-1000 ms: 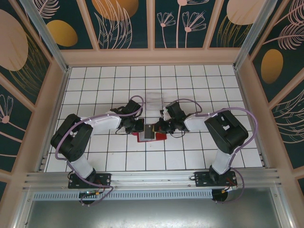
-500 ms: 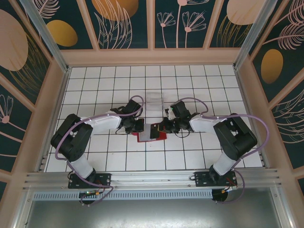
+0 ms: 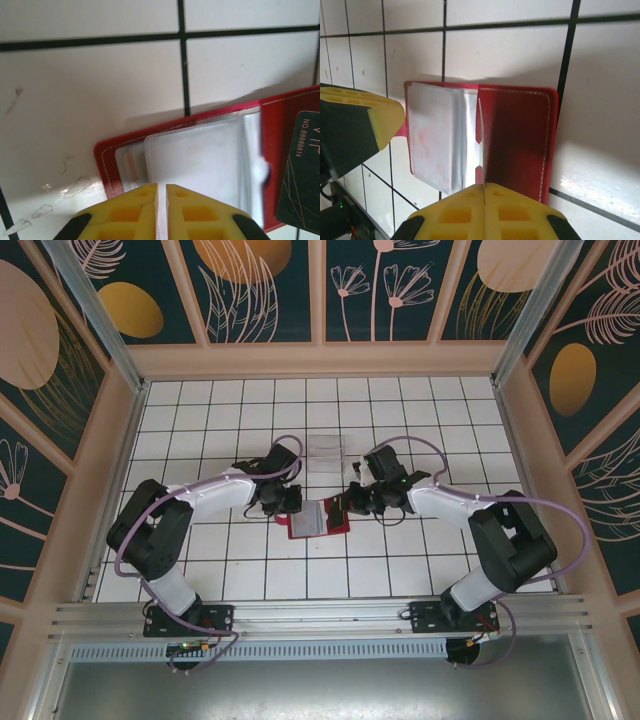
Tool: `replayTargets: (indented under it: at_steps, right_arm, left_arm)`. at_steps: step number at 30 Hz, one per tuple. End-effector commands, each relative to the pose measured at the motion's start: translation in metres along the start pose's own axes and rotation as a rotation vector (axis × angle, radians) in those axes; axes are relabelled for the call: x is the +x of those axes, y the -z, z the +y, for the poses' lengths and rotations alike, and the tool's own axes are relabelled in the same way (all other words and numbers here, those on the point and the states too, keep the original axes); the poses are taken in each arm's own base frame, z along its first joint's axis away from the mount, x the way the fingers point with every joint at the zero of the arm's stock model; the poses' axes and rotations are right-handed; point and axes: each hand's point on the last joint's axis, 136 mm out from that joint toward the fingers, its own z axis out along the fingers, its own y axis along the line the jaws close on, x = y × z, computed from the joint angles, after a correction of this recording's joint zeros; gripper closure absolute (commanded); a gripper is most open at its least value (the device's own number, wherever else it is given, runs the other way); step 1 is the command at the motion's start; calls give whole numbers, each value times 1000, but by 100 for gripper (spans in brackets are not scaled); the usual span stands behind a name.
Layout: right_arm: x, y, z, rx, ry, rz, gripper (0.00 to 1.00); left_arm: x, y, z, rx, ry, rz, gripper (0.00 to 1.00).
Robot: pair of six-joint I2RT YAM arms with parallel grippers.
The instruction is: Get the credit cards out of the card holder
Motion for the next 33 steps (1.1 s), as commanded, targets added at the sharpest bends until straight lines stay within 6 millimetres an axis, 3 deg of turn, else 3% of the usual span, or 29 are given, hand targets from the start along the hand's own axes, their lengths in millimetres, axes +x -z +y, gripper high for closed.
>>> replayTargets:
  at_steps: [1, 9, 14, 23, 33]
  right_arm:
    - [-23, 22, 12, 31, 143, -75, 97]
    - [-44, 35, 24, 92, 582, -76, 99]
    - [-62, 36, 24, 163, 808, -15, 99]
    - [-76, 37, 30, 184, 1269, 69, 100]
    - [-112, 37, 22, 290, 1469, 185, 100]
  left_arm:
    - [-15, 19, -9, 10, -18, -56, 85]
    - [-25, 30, -9, -1, -17, -118, 85]
    - [-20, 29, -2, -11, -10, -126, 85]
    - [-7, 20, -4, 67, 31, -113, 85]
    - [1, 19, 5, 72, 74, -122, 85]
